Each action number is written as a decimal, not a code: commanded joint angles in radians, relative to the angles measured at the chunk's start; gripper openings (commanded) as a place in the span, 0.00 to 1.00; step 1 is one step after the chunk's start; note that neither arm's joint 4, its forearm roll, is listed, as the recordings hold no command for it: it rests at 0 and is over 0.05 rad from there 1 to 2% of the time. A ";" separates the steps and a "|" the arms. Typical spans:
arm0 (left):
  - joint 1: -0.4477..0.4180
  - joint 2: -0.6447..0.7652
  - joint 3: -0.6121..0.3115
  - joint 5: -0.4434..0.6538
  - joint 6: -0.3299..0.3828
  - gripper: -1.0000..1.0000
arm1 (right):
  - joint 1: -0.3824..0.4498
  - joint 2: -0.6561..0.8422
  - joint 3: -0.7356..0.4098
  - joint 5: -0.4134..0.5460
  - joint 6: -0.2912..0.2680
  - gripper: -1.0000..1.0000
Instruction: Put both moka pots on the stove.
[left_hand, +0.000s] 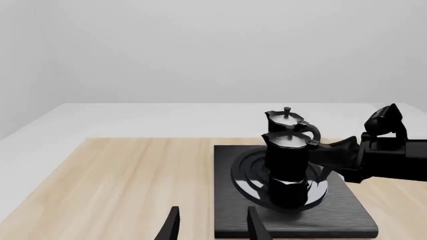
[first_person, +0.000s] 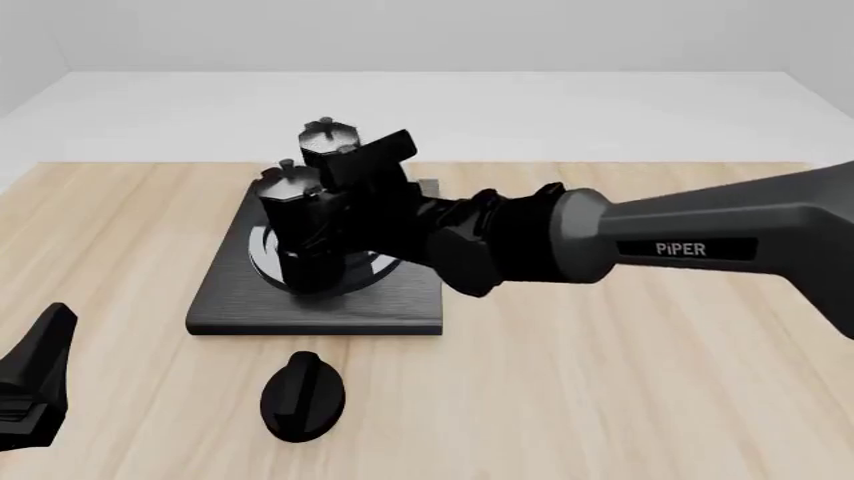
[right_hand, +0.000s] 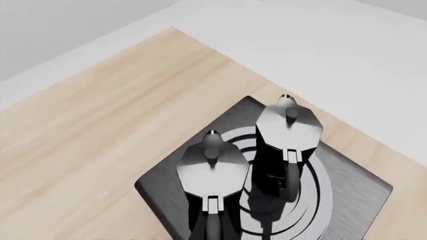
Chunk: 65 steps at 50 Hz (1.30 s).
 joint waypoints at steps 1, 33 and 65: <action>0.000 0.000 0.000 0.000 0.000 1.00 | -0.002 0.018 0.042 -0.018 0.022 0.00; 0.000 0.000 0.000 0.000 0.000 1.00 | 0.005 0.055 0.065 -0.053 0.054 0.00; 0.000 0.000 0.000 0.000 0.000 1.00 | 0.012 0.062 0.079 -0.064 0.078 1.00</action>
